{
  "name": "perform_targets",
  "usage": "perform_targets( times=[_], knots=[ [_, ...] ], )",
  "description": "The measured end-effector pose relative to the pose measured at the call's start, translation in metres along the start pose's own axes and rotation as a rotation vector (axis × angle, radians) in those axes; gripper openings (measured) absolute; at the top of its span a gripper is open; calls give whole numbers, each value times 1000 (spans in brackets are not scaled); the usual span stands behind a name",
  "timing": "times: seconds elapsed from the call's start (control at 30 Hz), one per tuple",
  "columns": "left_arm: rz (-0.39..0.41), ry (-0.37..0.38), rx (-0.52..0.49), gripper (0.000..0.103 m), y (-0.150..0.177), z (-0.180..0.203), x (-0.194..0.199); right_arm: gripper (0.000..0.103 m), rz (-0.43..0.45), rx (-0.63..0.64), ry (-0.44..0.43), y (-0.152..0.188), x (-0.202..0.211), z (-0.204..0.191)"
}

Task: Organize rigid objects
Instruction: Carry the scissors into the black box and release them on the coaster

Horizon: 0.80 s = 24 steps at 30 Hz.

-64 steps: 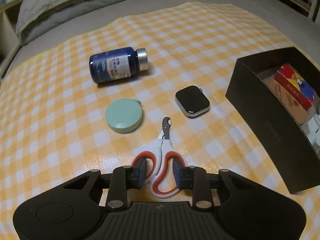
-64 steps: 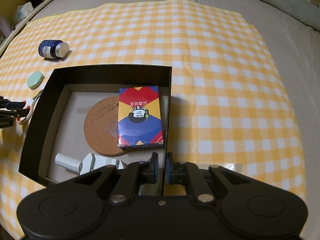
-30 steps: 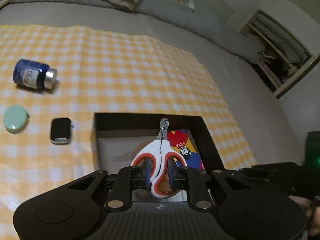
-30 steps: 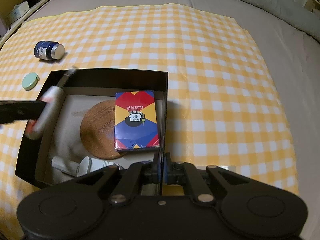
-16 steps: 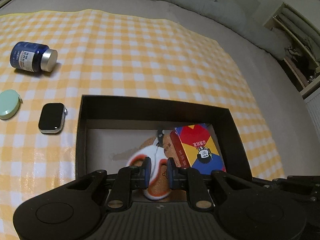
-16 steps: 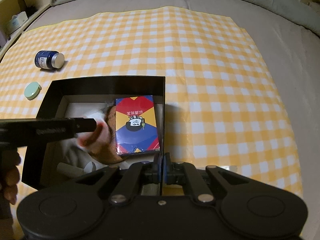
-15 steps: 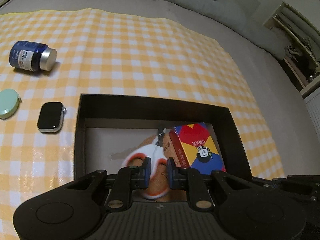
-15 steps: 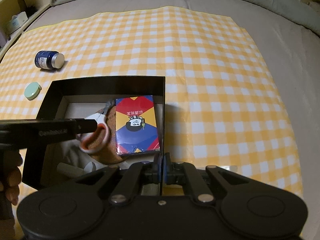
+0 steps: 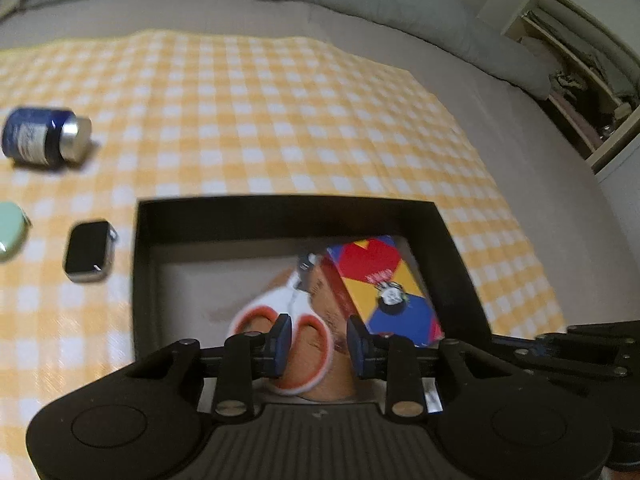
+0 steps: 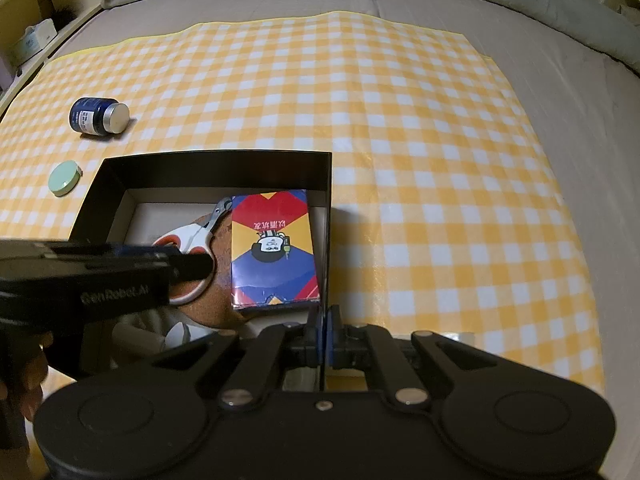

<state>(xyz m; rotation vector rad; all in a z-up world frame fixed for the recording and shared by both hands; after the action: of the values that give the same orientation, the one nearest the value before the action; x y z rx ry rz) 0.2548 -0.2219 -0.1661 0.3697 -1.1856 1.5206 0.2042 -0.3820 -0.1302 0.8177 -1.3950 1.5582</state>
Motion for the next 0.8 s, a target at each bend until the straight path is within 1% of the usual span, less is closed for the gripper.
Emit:
perform_targets(
  times=[0.03, 0.1, 0.13, 0.2, 0.33, 0.47, 0.53, 0.63, 0.77, 0.8],
  knots=[
    [-2, -16, -16, 30, -1, -1, -1, 3, 0, 2, 1, 0, 0, 0],
    [-22, -35, -46, 30, -2, -3, -3, 3, 1, 3, 1, 1, 0, -1],
    [-34, -38, -51, 28, -2, -4, -5, 3, 0, 2, 1, 0, 0, -1],
    [-44, -37, -67, 25, -2, -6, -7, 3, 2, 3, -4, 1, 0, -1],
    [-56, -34, -109, 25, -1, -5, -13, 3, 1, 4, -6, 1, 0, -1],
    [-65, 8, -114, 24, 1, -2, -20, 3, 1, 8, -6, 1, 1, -1],
    [-77, 30, -120, 22, 2, 1, -23, 3, 1, 7, -6, 1, 1, -1],
    [-82, 30, -131, 22, 2, 5, -27, 3, 1, 8, -5, 1, 1, -1],
    [-85, 49, -115, 22, 2, 6, -28, 3, 1, 9, -4, 1, 1, -1],
    [-85, 50, -117, 24, 2, 7, -28, 3, 0, 9, -4, 1, 1, -1]
  ],
)
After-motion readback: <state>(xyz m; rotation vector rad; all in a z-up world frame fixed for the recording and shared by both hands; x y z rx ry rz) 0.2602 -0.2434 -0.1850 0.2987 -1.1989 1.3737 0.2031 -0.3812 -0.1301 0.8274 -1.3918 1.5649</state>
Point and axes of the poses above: each gripper's, at about its wrist camera, not at the fingertips, and x roughly against the way its jaws point, z to its right, y to its underside, the point moved 2 cm from there along -x, roughly the way its jaws point, and after that the axes turned 11 degrees about y, right-handed, at the moved point
